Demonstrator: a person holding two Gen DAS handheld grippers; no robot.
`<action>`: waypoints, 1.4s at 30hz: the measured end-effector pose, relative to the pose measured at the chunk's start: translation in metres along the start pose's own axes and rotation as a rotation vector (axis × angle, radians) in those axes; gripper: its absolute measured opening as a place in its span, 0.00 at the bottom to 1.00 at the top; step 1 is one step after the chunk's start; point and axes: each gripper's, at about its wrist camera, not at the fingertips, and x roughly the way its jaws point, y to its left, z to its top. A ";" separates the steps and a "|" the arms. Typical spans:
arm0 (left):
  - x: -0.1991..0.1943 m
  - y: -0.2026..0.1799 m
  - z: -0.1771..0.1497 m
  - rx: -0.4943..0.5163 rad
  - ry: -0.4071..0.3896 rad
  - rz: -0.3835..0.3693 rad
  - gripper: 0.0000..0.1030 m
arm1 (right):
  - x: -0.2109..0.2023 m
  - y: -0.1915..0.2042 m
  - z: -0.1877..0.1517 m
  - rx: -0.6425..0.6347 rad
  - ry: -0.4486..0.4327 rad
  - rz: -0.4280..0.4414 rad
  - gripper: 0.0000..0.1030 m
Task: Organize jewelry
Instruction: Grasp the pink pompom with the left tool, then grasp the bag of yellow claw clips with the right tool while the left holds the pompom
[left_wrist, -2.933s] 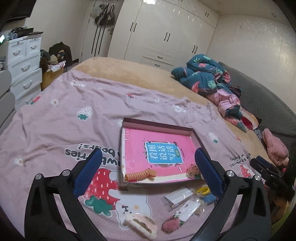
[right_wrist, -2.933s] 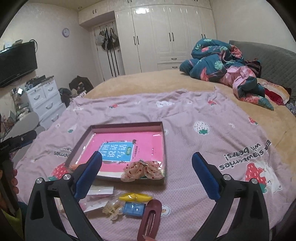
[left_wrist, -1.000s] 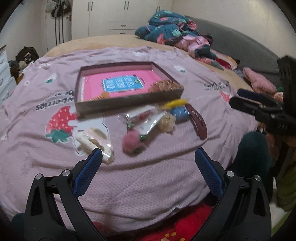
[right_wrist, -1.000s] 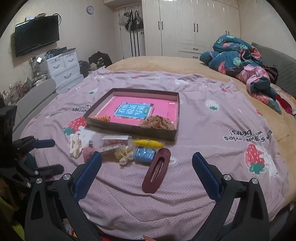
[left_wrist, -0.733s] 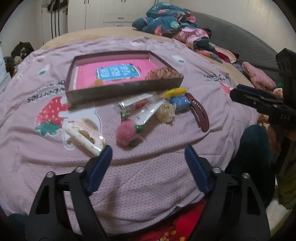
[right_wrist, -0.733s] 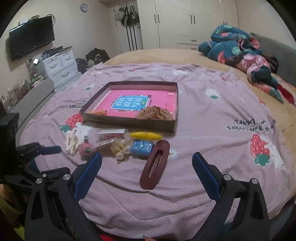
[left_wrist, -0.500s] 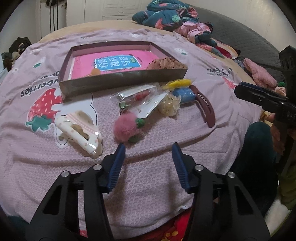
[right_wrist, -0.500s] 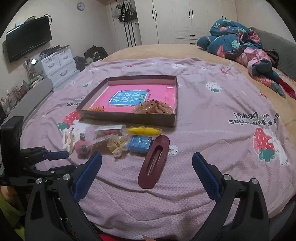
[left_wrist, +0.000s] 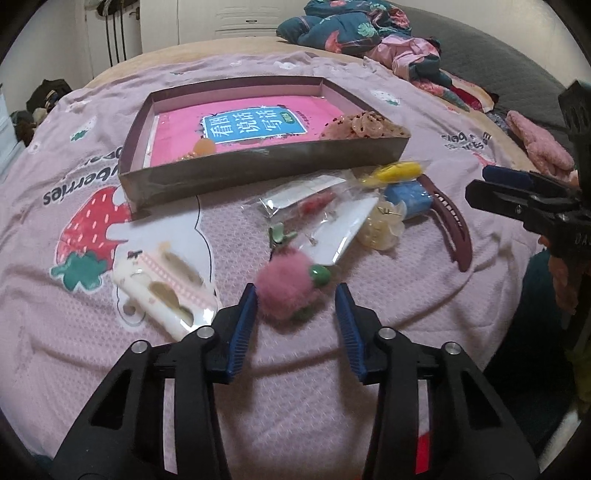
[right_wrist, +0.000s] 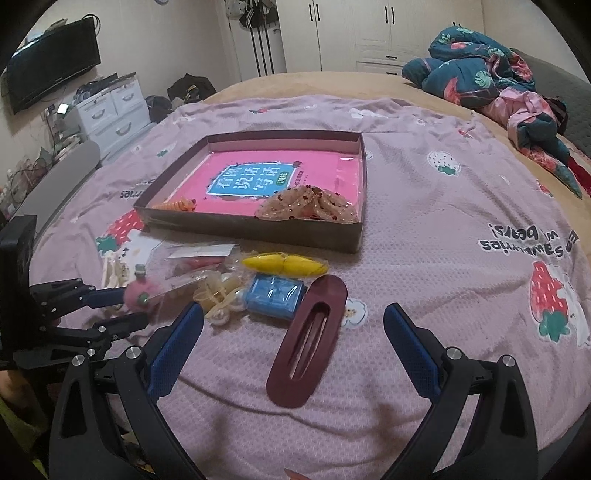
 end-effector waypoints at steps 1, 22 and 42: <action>0.002 0.001 0.002 -0.001 0.003 0.000 0.33 | 0.005 -0.001 0.002 0.001 0.007 0.000 0.95; -0.008 0.009 0.007 -0.037 -0.043 -0.046 0.26 | 0.076 0.014 0.034 -0.053 0.105 0.011 0.80; -0.025 0.015 0.007 -0.073 -0.080 -0.075 0.26 | 0.066 0.022 0.028 -0.083 0.074 0.079 0.43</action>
